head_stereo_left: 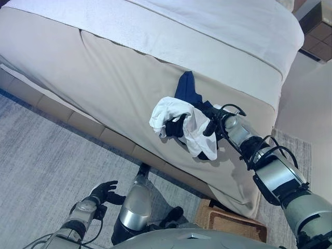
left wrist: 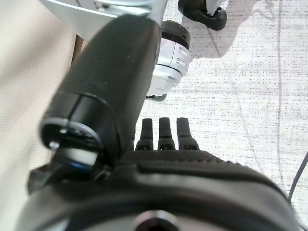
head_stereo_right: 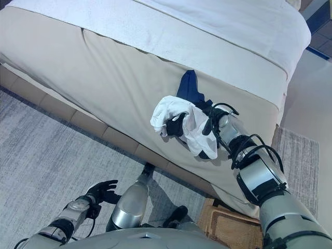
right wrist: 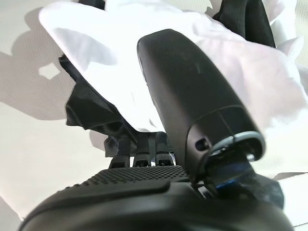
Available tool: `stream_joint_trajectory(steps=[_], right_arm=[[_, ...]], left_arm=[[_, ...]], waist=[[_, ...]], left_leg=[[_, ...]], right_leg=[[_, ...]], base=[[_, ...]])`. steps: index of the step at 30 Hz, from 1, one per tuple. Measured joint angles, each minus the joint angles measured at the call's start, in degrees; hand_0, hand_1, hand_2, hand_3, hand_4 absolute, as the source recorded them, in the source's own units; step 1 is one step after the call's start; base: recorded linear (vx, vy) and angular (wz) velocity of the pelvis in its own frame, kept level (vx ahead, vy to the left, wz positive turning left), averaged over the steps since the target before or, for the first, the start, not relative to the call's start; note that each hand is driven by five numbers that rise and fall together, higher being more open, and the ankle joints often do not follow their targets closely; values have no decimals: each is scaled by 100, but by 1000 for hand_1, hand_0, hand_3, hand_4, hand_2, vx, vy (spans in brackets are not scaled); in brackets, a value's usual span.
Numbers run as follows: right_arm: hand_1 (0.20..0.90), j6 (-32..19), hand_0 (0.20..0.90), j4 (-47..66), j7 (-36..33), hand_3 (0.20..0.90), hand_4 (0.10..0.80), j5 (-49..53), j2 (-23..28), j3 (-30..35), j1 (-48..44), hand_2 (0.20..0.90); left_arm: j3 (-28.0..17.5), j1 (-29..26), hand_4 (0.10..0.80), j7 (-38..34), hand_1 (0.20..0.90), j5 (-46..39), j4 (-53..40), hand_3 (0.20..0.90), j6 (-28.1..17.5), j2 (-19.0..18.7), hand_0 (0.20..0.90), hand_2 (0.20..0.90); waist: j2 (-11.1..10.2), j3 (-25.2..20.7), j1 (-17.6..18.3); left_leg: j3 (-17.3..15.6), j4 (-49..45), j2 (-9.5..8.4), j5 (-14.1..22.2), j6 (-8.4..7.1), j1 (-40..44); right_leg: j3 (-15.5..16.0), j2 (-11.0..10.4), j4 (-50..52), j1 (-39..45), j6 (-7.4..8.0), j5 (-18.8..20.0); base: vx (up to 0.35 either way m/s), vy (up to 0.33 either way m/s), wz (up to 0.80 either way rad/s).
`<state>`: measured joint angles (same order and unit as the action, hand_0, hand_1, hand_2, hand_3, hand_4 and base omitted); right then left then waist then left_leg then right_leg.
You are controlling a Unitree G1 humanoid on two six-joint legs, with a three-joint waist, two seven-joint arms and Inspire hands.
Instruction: Pick up the clothes from the bed and place them into the basket
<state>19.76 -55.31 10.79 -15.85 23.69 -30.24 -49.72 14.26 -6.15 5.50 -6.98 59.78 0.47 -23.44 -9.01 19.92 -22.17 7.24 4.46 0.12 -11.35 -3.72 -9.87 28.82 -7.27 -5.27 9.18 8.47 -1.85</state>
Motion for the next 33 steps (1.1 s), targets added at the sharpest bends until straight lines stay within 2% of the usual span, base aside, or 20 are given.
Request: stream_joint_trajectory(steps=[2,3,4,5,6,21,25,28,33], right_arm=[[900,2,900,-72,-140,900,800,3,-28,0,-18,900],[804,1,804,-92,-188,787,687,6,-30,0,-27,804],[451,2,451,-97,-264,376,276,8,-30,1,-33,451],[451,4,451,-98,-339,376,276,11,-31,1,-33,451],[300,6,300,-99,-413,200,100,13,-31,2,-42,300],[300,19,300,275,-882,200,100,147,18,41,-186,300],[300,47,300,1476,-1274,200,100,348,256,93,-124,300],[300,3,300,2589,-1696,200,100,363,481,574,22,300],[300,-216,300,4182,-2690,200,100,651,1021,1401,197,300]], left_arm=[[12,-26,800,-1,900,-32,-8,900,-55,11,900,900],[14,-46,800,0,900,-36,-12,900,-73,15,900,900],[24,-85,800,-2,900,-36,-11,900,-72,17,900,900],[25,-117,800,-4,900,-40,-11,900,-75,17,900,900],[25,-147,800,-6,900,-41,-11,900,-76,19,900,900],[58,-236,800,-48,900,-147,-87,900,-77,4,900,900],[15,-176,800,-86,900,-140,-90,900,-67,-17,900,900],[-92,-107,800,-112,900,-131,-106,900,-72,-3,900,900],[-419,184,800,-136,900,30,-37,900,-113,36,900,900]], waist=[[15,30,-19],[18,37,-52],[27,88,-82],[27,129,-109],[25,168,-124],[16,278,-31],[5,283,158],[-1,286,214],[-26,269,508]], left_leg=[[18,5,-8,-26,-23,-56],[16,5,-10,-36,-18,-96],[18,5,-10,-42,-12,-93],[17,5,-10,-42,-12,-93],[19,5,-10,-42,-12,-93],[-3,-8,-7,-85,45,-155],[-44,2,-2,-68,30,-47],[-165,13,42,-17,63,123],[-400,54,90,51,100,452]], right_leg=[[6,3,1,-69,4,-2],[9,4,2,-94,4,-1],[10,4,2,-93,4,-1],[11,4,2,-93,4,-1],[13,6,2,-92,4,-1],[7,2,25,-152,-9,12],[-37,-11,42,-81,-28,26],[-174,-26,119,-18,-41,35],[-458,-92,244,101,-52,43]], base=[[-8,-13,5],[-46,10,1],[-35,4,0],[-31,5,1],[0,0,0],[-9,6,0],[26,-11,-5],[76,1,-20],[71,15,-24]])
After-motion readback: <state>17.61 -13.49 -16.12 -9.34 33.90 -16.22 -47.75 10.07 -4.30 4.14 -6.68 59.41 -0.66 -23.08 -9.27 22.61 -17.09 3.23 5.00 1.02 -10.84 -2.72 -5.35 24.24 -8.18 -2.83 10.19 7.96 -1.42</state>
